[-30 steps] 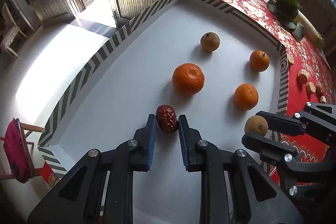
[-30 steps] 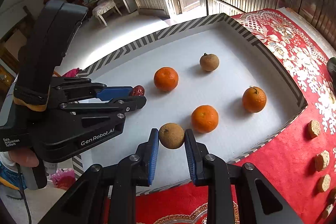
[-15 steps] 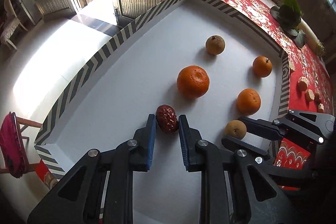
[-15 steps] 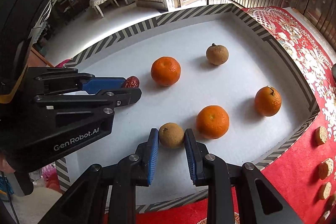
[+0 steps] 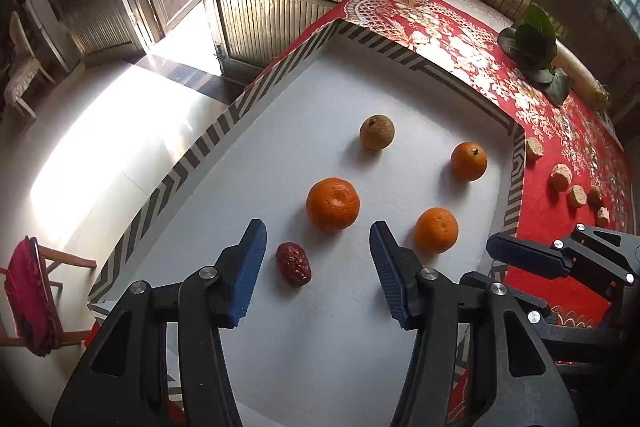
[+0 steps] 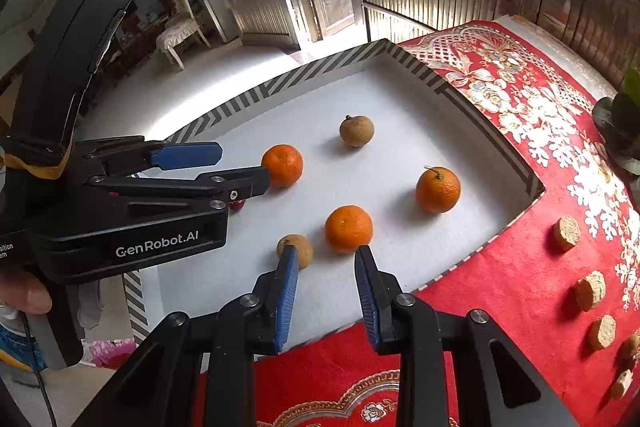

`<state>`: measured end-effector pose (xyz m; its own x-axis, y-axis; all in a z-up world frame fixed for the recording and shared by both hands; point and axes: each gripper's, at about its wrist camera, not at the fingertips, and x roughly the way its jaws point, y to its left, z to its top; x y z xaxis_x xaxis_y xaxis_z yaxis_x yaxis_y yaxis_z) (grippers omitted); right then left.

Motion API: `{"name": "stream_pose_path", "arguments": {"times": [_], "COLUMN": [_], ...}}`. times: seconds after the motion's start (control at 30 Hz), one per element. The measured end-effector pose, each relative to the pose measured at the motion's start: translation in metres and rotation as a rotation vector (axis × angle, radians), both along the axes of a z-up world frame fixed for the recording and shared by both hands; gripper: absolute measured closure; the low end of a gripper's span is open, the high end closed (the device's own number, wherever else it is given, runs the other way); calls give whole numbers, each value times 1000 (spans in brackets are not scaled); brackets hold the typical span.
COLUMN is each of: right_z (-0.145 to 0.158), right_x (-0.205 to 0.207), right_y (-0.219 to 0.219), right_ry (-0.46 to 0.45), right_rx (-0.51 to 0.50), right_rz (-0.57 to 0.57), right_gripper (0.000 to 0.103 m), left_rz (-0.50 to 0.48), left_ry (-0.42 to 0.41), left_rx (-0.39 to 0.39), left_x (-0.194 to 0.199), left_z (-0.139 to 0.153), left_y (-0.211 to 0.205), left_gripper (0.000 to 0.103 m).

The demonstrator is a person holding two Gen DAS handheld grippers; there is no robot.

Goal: Organize fruits
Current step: 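Withdraw both tools from the box back over the cloth toward the cake pieces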

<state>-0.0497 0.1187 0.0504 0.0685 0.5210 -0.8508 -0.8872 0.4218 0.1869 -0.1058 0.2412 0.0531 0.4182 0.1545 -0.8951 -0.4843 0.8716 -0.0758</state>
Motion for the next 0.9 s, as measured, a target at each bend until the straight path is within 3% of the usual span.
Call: {"name": "stream_pose_path", "arguments": {"times": [0.37, 0.9], "right_z": [12, -1], "right_x": [35, 71], "right_y": [-71, -186], "right_ry": [-16, 5], "right_rx": [17, 2], "right_rz": [-194, -479], "right_gripper": [74, 72], "left_rz": [-169, -396], "left_ry": [-39, -24], "left_rx": [13, -18], "left_x": [41, 91], "left_z": [17, 14], "left_y": [-58, -140], "left_gripper": [49, 49]}}
